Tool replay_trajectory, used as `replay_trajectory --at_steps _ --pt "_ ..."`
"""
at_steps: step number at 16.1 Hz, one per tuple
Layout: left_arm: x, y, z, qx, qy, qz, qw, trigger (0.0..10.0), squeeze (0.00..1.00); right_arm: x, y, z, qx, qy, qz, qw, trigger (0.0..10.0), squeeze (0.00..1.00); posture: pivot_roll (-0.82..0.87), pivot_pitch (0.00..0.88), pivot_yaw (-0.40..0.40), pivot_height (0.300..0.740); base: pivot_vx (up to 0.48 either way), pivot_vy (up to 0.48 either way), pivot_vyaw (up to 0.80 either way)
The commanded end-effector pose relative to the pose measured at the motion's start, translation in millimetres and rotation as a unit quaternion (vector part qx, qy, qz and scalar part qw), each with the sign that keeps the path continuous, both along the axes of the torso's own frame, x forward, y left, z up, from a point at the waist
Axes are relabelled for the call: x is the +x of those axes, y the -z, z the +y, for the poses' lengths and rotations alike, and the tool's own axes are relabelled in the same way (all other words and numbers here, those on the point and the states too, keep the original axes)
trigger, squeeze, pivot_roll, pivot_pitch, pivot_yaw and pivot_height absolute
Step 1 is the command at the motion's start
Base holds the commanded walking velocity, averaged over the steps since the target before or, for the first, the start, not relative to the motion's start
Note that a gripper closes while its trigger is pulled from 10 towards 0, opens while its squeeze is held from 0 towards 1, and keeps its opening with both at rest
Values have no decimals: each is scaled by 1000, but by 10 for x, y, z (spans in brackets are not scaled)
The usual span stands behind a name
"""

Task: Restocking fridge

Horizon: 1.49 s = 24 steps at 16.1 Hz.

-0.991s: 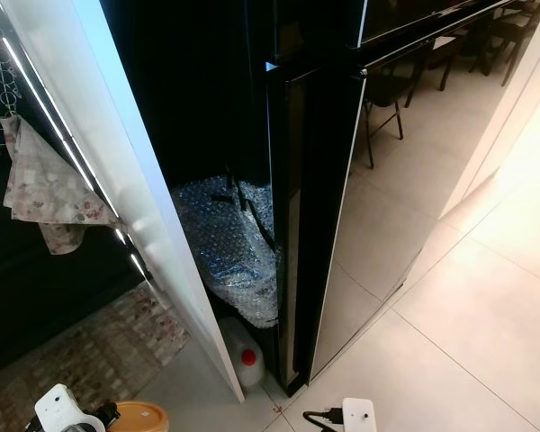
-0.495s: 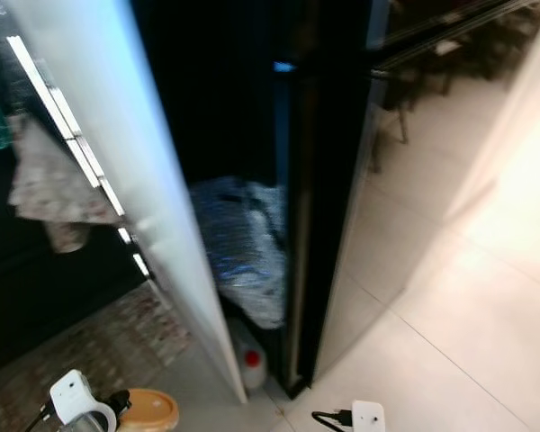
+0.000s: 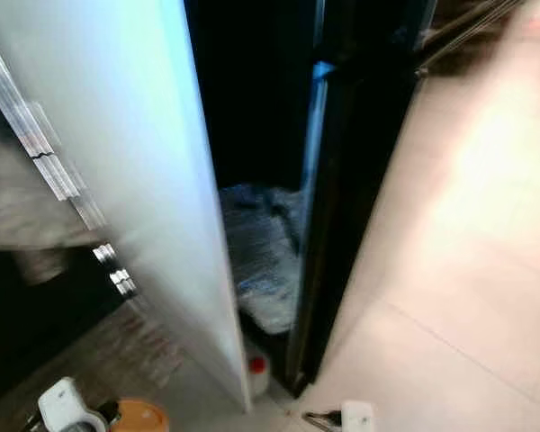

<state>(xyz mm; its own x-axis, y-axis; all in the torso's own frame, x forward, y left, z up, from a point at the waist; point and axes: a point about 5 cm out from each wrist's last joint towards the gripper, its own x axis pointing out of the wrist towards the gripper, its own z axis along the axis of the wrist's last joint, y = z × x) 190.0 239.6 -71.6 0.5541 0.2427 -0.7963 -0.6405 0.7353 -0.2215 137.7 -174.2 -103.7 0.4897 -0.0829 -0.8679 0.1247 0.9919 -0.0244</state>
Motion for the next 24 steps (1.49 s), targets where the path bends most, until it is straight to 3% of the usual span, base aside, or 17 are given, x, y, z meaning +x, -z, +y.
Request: replay_trajectory --at_steps 1,3,10,15,16,17,18,22,24 --pt "34 -6 -43 5 17 2 1000 10000 0 0 -4 -54 -7 0 2 1000 10000 0 48 19 79 740 0 0 -800" --pt "34 -5 -44 8 21 3 1000 10000 0 1 -4 -51 -6 0 3 1000 10000 0 48 21 80 740 0 0 -800" --pt "-6 20 -59 10 23 10 1000 10000 0 32 -23 -46 -7 -12 -17 1000 10000 0 44 32 81 740 0 0 0" --pt "-55 41 -51 12 26 17 999 10000 0 118 -107 -62 -27 -4 -98 995 10000 0 33 38 80 740 0 0 0" --pt "-63 46 -54 12 27 17 999 10000 0 359 -240 -106 -31 3 -157 987 10000 0 32 38 79 740 0 0 0" --pt "-67 49 -61 11 28 18 999 10000 0 853 -575 -148 -43 3 -264 964 10000 0 31 38 77 740 0 0 0" --pt "-71 53 -65 11 28 18 999 10000 0 1017 -731 -147 -45 1 -311 949 10000 0 29 37 73 740 0 0 0" --pt "-98 65 -66 10 26 20 999 10000 0 1072 -884 -25 -38 -27 -375 926 10000 0 25 25 61 740 0 0 0" --pt "-117 75 -71 9 25 23 999 10000 0 1023 -921 -18 -63 -45 -397 915 10000 0 25 17 58 740 0 0 0"
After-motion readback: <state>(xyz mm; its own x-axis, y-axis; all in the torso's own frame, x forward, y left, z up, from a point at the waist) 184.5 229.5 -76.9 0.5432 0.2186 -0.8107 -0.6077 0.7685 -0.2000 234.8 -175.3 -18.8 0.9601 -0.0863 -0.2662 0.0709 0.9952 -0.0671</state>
